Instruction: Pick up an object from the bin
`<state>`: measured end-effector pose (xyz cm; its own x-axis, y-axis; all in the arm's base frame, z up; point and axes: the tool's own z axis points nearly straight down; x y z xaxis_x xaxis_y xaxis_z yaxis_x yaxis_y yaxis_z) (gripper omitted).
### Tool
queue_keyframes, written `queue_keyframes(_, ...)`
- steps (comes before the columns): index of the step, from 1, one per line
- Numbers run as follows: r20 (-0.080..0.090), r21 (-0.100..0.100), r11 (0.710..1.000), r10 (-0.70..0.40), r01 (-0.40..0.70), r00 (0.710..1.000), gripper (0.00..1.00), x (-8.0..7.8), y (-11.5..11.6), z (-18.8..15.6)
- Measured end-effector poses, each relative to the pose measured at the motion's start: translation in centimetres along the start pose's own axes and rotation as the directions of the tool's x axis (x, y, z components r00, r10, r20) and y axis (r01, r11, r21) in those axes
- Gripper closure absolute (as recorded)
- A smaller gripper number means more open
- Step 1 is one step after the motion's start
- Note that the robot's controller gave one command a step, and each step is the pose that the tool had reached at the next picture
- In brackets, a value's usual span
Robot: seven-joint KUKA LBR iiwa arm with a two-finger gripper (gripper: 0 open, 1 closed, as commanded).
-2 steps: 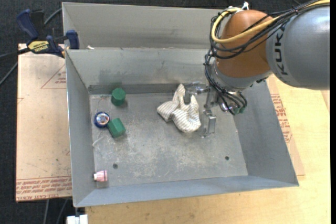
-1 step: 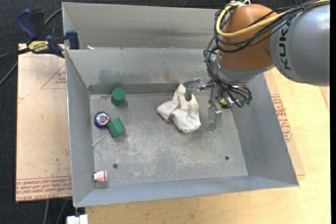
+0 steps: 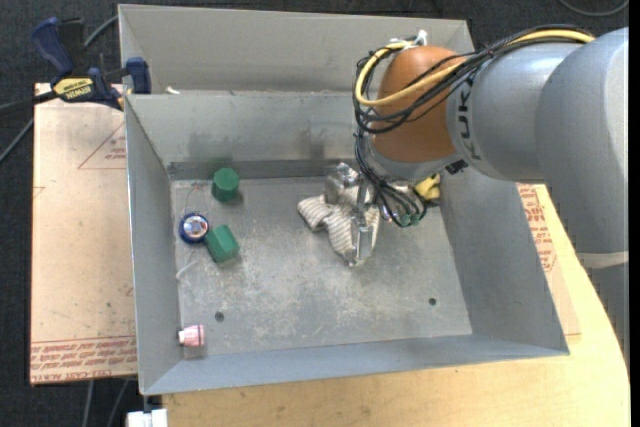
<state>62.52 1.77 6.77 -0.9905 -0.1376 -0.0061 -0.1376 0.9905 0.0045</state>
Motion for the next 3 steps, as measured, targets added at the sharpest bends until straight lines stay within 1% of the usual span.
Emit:
queue_keyframes(1,0.007,0.004,1.000,0.023,-0.023,1.000,1.00,-0.35,1.12,-0.48)
queue_keyframes(3,0.007,0.004,1.000,0.022,-0.022,1.000,1.00,-0.33,1.13,-0.66)
